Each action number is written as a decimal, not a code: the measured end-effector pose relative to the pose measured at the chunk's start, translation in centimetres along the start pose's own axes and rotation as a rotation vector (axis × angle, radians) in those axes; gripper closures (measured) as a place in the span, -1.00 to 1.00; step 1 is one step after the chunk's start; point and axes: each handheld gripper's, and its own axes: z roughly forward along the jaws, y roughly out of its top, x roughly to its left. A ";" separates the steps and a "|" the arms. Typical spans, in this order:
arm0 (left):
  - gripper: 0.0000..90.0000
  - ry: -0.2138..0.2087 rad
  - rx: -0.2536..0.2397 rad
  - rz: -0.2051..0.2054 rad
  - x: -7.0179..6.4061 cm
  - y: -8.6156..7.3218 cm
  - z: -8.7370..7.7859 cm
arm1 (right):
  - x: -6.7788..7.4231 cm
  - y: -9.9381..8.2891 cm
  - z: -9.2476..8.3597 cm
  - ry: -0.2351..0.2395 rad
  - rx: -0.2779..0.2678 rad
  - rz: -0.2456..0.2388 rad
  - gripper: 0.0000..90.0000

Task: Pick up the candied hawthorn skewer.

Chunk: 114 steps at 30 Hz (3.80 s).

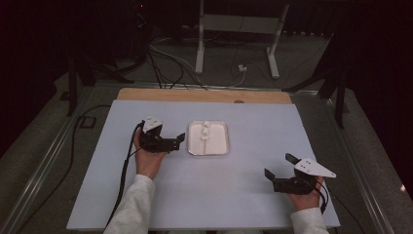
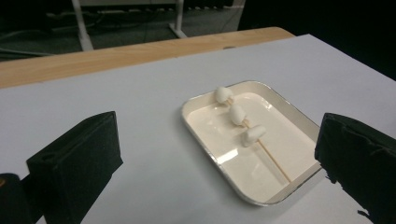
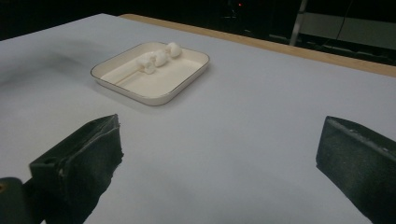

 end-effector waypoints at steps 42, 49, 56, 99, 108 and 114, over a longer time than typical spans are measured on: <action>-0.92 0.005 0.202 0.009 -3.7 -1.9 9.3 | 0.0 -0.1 0.3 -0.012 0.019 0.003 -1.00; -0.87 0.028 0.231 0.038 -4.4 -2.3 10.0 | 0.0 -0.1 0.3 -0.013 0.021 0.004 -1.00; -0.78 0.088 0.254 0.080 -5.1 -2.1 10.0 | 0.0 -0.1 0.4 -0.012 0.022 0.003 -1.00; 1.00 -0.036 0.483 -0.030 -4.4 -1.1 9.6 | -0.1 -0.2 0.4 -0.012 0.027 0.014 -1.00; 1.00 -0.094 0.390 -0.055 -4.5 -0.5 7.2 | -0.3 -0.3 0.3 0.006 0.018 0.046 -1.00; 1.00 -0.111 0.314 -0.025 -4.4 -0.2 5.4 | -0.5 -0.3 0.3 0.011 0.011 0.069 -1.00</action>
